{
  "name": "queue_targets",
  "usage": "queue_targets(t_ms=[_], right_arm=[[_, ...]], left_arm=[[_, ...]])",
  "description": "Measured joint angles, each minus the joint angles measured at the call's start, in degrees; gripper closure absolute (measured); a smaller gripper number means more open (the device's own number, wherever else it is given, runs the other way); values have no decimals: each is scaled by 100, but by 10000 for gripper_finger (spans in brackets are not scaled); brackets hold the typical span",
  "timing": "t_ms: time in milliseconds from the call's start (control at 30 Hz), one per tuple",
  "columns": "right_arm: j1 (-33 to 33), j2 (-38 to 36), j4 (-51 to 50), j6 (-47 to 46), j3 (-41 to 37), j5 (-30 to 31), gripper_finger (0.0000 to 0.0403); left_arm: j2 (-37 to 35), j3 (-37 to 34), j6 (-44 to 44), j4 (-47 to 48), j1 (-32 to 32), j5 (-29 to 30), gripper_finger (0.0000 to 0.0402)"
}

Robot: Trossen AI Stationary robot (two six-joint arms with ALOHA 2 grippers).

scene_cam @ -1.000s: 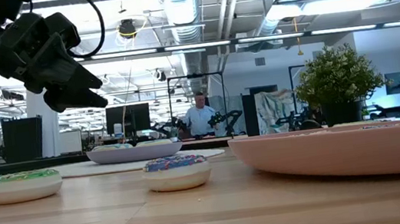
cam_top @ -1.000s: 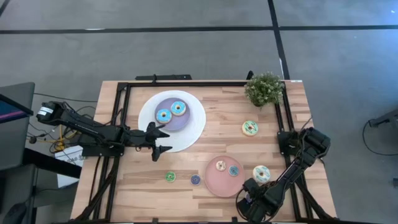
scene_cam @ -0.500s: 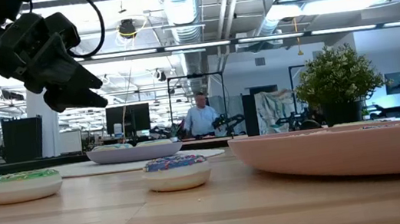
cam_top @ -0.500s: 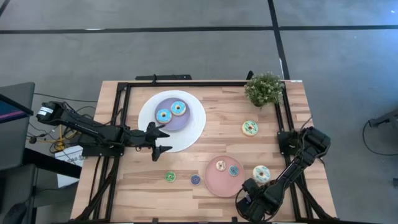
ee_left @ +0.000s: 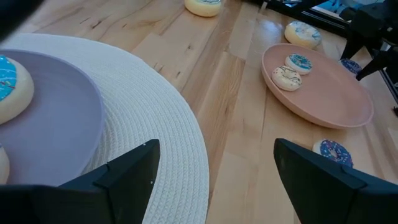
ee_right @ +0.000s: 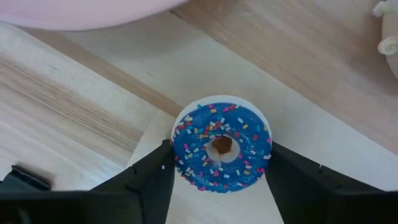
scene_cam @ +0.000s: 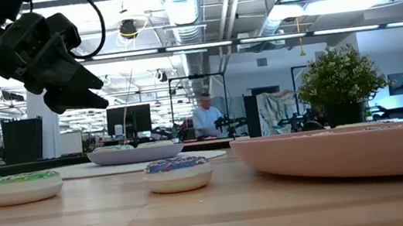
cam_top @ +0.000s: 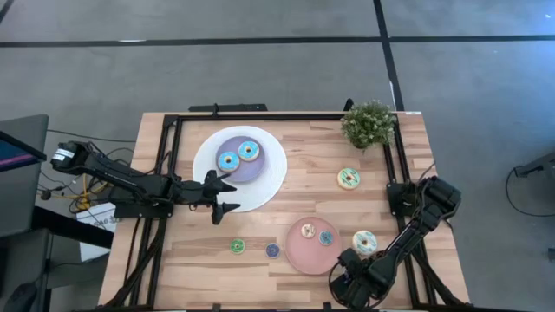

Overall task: Pick & Place donuts
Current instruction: Put the small blue donut on the pink plate

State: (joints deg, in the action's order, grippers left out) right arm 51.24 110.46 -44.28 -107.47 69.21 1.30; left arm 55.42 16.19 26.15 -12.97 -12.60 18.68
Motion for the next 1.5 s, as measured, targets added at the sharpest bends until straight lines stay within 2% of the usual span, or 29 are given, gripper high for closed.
queue_targets(t_ms=[233,367,500,600,700,900,1100,1500], right_arm=[[-7,-395,-411,-11,-6,89,184],[-31,-811,-592,6,-5,587,184],[-278,-1126,-652,501,3,1150,184],[-678,-1177,-566,1204,3,1245,184],[-1162,-1116,-124,2136,0,1216,184],[-2040,-728,980,3683,75,569,184],[-2330,-125,955,4124,387,-169,184],[-2645,-51,1015,4951,678,-127,184]], left_arm=[[0,0,1,0,0,-2,93],[0,0,2,2,0,-2,93],[0,0,2,0,0,-2,93],[0,0,2,0,0,-4,93],[0,0,2,0,0,-4,93],[0,0,2,0,0,-4,93],[-2,0,2,24,0,-9,93],[-2,0,2,20,0,-11,93]])
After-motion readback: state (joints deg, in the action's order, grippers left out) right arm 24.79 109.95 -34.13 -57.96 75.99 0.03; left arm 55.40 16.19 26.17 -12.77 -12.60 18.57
